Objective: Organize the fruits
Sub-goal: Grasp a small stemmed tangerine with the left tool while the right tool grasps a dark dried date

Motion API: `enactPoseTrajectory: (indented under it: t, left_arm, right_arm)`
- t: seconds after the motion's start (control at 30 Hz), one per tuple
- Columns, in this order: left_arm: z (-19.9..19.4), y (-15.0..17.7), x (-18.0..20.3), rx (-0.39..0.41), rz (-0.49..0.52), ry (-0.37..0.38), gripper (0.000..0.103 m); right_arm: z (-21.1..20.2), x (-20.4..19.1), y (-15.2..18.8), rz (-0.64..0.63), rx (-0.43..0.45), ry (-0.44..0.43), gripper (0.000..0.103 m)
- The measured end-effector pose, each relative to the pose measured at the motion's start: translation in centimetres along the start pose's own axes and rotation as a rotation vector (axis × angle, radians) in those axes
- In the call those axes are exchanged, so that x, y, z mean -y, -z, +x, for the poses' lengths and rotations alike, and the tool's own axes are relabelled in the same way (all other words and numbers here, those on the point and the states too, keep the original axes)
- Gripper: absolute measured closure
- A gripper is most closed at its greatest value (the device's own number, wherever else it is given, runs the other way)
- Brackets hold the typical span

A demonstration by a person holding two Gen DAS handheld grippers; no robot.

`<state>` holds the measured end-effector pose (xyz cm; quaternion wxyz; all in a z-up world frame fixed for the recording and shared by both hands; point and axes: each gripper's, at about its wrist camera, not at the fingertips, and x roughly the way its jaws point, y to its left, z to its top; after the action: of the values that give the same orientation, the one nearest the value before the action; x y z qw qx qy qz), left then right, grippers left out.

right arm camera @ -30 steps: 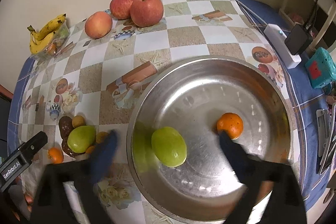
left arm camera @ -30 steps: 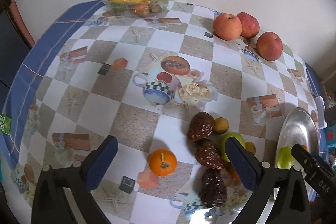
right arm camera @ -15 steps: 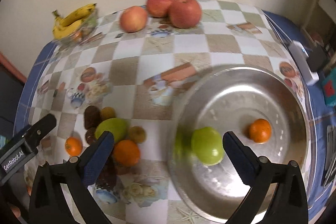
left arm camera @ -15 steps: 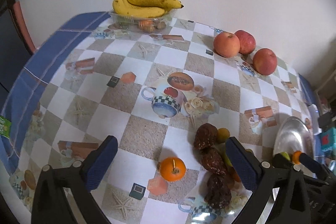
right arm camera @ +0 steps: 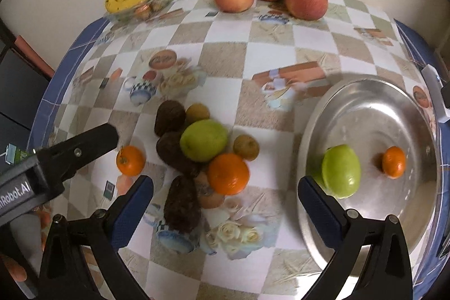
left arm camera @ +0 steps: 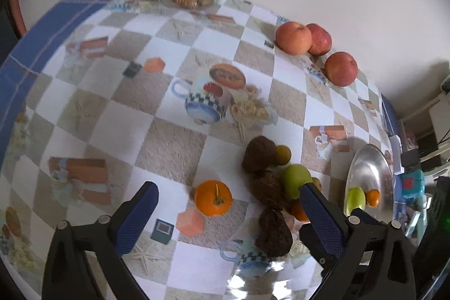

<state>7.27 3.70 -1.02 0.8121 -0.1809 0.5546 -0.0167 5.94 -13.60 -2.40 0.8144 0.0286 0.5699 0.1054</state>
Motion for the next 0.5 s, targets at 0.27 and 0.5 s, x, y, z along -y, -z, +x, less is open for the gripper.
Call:
enactPoseTrajectory:
  t: [0.27,0.5]
  left_arm:
    - [1.6,0.3,0.3,-0.065,0.017,0.035,0.028]
    - [4.8,1.1,-1.0,-0.176,-0.026,0.007,0.047]
  right_arm:
    - [0.6,-1.4,0.6,-0.021,-0.036,-0.041,0.024]
    - [2.1,-3.2,1.2,-0.09,-0.094,-0.056,0.043]
